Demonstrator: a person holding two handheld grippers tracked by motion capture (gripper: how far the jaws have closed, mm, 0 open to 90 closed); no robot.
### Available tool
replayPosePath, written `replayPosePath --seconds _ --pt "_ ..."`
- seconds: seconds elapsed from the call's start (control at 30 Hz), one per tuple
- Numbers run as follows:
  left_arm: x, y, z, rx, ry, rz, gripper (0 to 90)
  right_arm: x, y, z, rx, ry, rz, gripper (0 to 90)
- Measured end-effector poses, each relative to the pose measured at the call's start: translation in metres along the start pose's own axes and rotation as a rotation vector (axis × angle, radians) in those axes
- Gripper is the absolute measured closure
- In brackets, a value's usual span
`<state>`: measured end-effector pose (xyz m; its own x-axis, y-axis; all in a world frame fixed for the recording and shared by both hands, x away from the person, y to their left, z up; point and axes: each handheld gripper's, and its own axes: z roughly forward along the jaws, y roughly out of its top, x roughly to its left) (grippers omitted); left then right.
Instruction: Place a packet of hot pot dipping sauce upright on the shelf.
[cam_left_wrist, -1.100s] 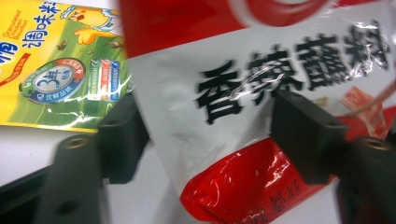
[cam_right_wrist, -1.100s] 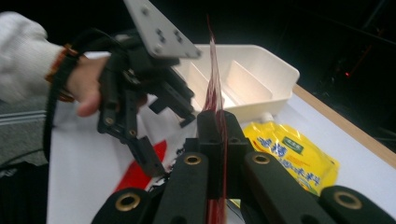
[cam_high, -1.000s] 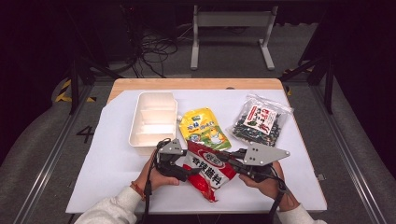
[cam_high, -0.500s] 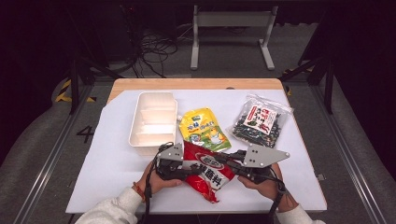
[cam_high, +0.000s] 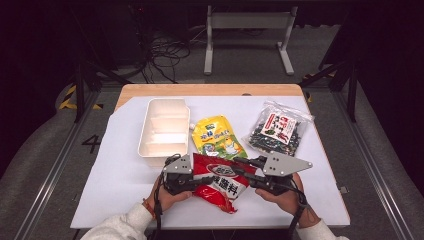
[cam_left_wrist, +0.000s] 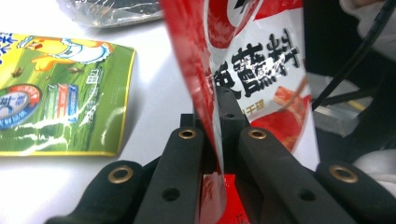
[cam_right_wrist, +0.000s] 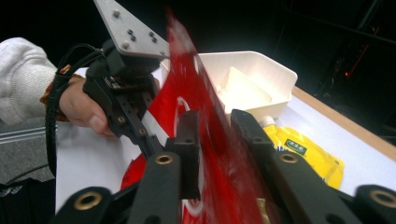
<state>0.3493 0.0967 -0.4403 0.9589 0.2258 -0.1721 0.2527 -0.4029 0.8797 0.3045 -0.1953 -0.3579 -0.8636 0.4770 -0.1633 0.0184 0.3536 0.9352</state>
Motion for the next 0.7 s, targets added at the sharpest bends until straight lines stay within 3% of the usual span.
replayPosePath --seconds 0.07,0.13,0.23,0.43,0.7 --pt "-0.002 -0.001 -0.003 -0.004 -0.008 -0.004 90.0 -0.002 -0.002 -0.003 0.013 -0.026 0.028 54.6" --pt "-0.005 -0.001 -0.007 -0.013 -0.009 0.004 90.0 -0.002 -0.004 -0.004 0.026 -0.037 0.042 52.1" --pt "-0.009 0.0 -0.012 -0.031 -0.016 0.01 90.0 -0.003 -0.009 -0.011 0.047 -0.036 0.069 40.2" --pt "-0.011 0.002 -0.022 -0.052 -0.014 0.015 90.0 0.0 -0.024 -0.037 0.098 -0.058 0.109 30.1" --pt "-0.011 0.005 -0.033 -0.079 0.004 0.025 90.0 -0.002 -0.068 -0.059 0.215 -0.107 0.184 26.3"
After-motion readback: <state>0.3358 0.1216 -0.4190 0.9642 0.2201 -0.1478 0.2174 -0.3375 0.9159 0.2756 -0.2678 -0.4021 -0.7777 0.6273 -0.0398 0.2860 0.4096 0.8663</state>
